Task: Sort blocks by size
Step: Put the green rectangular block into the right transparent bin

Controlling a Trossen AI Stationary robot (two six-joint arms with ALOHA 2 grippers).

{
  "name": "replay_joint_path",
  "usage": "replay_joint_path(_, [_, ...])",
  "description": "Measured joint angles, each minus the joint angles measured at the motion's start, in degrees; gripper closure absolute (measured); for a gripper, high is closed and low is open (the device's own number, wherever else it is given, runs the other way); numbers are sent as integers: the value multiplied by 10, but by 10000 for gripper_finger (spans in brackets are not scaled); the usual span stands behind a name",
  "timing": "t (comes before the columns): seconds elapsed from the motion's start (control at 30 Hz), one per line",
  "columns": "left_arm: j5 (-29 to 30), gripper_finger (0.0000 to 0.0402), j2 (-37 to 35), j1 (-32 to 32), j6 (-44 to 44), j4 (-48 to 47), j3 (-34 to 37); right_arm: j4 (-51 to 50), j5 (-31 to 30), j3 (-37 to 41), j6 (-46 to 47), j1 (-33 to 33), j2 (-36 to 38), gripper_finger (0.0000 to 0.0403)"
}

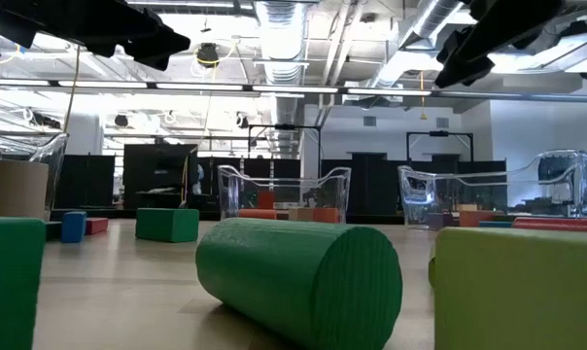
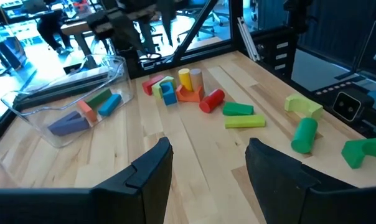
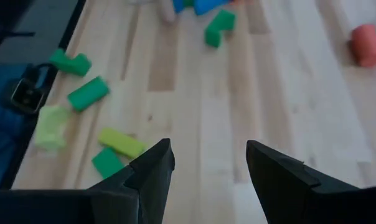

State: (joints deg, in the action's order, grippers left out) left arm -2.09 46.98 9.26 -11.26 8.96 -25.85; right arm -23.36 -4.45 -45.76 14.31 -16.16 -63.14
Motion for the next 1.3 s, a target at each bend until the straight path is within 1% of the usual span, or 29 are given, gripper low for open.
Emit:
replay_joint_path(0.2, [0, 207, 0, 0, 2, 1, 0, 5, 0, 0, 46, -42, -37, 171])
replay_joint_path(0.43, [0, 207, 0, 0, 0, 20, 0, 7, 0, 0, 102, -77, -71, 171])
replay_joint_path(0.63, [0, 207, 11, 0, 4, 32, 0, 20, 0, 0, 142, -107, -74, 171])
replay_joint_path(0.77, [0, 207, 49, 0, 6, 61, 0, 49, 0, 0, 147, -125, -77, 171])
replay_joint_path(0.9, [0, 207, 106, 0, 6, 97, 0, 93, -1, 0, 139, -138, -102, 171])
replay_joint_path(1.1, [-1, 207, 182, 0, 6, 168, 0, 143, -1, 0, 117, -147, -167, 171])
replay_joint_path(1.3, [-1, 207, 205, 0, 6, 199, 0, 190, -1, 0, 82, -145, -243, 171])
